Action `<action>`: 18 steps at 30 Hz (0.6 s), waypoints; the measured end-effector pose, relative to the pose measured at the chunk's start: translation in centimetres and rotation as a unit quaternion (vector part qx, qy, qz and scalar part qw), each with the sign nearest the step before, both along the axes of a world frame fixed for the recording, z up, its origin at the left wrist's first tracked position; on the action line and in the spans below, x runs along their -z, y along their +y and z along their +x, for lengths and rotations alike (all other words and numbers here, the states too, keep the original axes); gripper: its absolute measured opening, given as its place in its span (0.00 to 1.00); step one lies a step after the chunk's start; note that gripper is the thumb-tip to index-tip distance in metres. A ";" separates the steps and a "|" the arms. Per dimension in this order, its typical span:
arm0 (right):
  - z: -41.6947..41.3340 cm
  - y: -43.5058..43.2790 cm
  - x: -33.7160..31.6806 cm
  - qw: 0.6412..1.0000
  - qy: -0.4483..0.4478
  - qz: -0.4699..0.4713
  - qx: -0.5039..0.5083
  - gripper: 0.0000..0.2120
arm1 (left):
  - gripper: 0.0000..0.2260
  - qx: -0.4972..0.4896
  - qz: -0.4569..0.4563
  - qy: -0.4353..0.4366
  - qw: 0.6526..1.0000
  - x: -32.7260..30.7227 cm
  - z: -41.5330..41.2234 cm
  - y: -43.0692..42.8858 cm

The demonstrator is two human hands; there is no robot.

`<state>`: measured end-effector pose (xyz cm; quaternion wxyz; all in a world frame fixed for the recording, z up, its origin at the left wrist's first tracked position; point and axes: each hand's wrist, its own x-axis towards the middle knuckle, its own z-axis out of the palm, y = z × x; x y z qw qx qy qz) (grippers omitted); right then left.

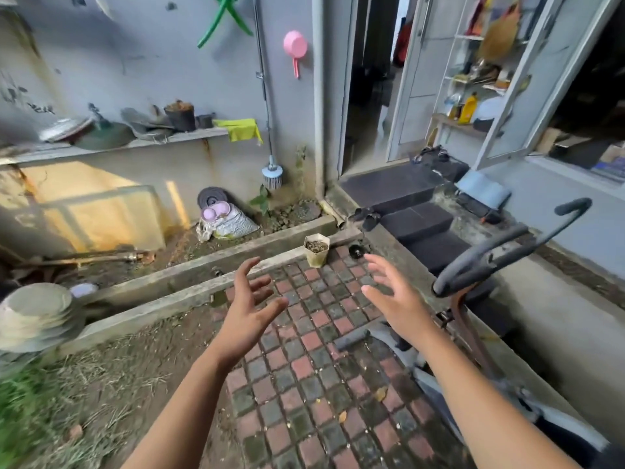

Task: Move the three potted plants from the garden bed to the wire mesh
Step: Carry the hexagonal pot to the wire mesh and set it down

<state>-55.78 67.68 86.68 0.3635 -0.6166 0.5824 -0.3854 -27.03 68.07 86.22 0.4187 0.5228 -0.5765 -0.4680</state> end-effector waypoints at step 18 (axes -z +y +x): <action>-3.4 -43.8 17.1 0.978 -0.085 0.104 0.158 0.35 | 0.40 0.137 0.094 -0.112 0.980 11.2 -6.5 -50.4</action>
